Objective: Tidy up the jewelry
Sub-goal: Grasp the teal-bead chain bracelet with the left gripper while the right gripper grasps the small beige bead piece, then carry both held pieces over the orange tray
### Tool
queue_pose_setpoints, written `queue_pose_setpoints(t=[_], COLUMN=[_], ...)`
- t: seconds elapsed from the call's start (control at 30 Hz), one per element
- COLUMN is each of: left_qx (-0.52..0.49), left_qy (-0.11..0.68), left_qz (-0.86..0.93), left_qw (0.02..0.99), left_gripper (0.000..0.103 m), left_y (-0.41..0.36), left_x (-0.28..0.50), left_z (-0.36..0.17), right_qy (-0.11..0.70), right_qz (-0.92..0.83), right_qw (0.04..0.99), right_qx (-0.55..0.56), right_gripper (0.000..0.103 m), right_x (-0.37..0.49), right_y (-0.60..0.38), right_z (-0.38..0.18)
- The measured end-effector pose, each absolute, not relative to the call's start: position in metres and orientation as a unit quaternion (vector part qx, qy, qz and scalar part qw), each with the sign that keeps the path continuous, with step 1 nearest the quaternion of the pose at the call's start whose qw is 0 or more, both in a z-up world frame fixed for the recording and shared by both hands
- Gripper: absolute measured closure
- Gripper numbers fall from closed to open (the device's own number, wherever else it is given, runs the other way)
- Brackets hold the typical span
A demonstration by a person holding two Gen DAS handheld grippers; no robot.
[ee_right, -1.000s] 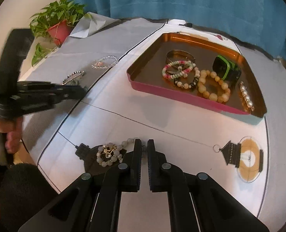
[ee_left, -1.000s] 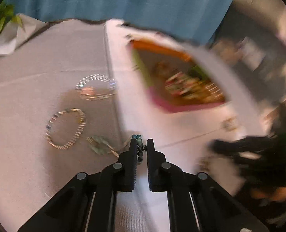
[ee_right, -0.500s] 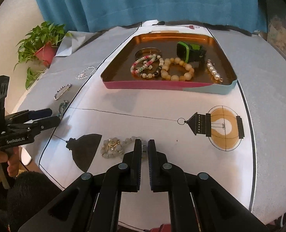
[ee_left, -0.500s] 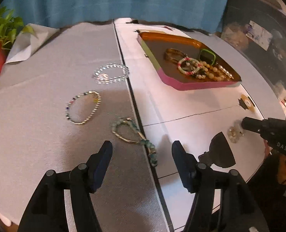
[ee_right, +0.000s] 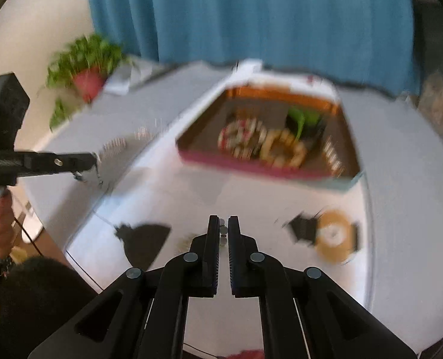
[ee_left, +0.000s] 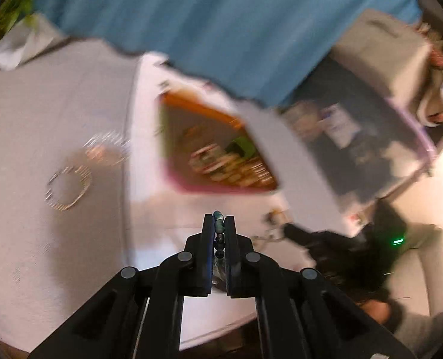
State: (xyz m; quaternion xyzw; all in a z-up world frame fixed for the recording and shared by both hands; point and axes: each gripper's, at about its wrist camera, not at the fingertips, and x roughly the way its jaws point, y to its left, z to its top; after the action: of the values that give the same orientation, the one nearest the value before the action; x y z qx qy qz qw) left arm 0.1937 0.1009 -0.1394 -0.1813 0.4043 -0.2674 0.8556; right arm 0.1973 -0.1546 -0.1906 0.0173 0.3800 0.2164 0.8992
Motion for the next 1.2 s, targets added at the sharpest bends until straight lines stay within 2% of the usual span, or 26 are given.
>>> queue_pose_setpoints(t=[0.1,0.3,0.53,0.57,0.63,0.67,0.7,0.73,0.83,0.87,0.9,0.97,1.2], left_qx=[-0.136,-0.057,0.062,0.081,0.106,0.109,0.100,0.080,0.060,0.058,0.055,0.049,-0.031], left_qy=[0.420,0.519,0.503,0.499,0.489,0.486,0.485,0.488,0.481,0.478,0.479,0.481,0.495], left_qz=[-0.250,-0.174,-0.141,-0.136,-0.118,-0.109,-0.098,-0.101,-0.104,-0.108,-0.113,-0.113,-0.113], left_qw=[0.862,0.835,0.850,0.852,0.858,0.860,0.863,0.863,0.869,0.870,0.869,0.868,0.861], left_gripper=[0.100,0.099,0.087,0.083,0.068,0.055,0.049,0.049,0.067,0.087,0.098,0.099,0.099], left_y=[0.085,0.071,0.048,0.045,0.045,0.047,0.053,0.059,0.072,0.072,0.072,0.071,0.071], left_x=[0.199,0.220,0.206,0.205,0.206,0.207,0.209,0.212,0.213,0.214,0.216,0.218,0.217], left_z=[-0.146,-0.216,-0.213,-0.214,-0.214,-0.213,-0.214,-0.215,-0.216,-0.215,-0.215,-0.215,-0.201], right_qy=[0.385,0.418,0.442,0.442,0.443,0.445,0.447,0.446,0.442,0.442,0.442,0.440,0.397], right_qz=[0.206,0.197,0.182,0.181,0.188,0.192,0.192,0.190,0.180,0.181,0.181,0.179,0.167], right_qw=[0.900,0.886,0.877,0.877,0.875,0.873,0.872,0.873,0.878,0.877,0.877,0.878,0.901], right_qx=[0.011,0.031,0.045,0.050,0.059,0.060,0.055,0.047,0.040,0.049,0.057,0.057,0.051], right_gripper=[0.097,0.097,0.095,0.095,0.095,0.095,0.095,0.094,0.094,0.094,0.094,0.097,0.097], right_x=[0.197,0.207,0.207,0.207,0.209,0.211,0.211,0.213,0.216,0.217,0.217,0.217,0.197], right_y=[-0.169,-0.189,-0.194,-0.195,-0.195,-0.194,-0.192,-0.190,-0.190,-0.192,-0.194,-0.194,-0.194], right_z=[-0.193,-0.219,-0.238,-0.238,-0.239,-0.240,-0.242,-0.242,-0.242,-0.242,-0.243,-0.243,-0.220])
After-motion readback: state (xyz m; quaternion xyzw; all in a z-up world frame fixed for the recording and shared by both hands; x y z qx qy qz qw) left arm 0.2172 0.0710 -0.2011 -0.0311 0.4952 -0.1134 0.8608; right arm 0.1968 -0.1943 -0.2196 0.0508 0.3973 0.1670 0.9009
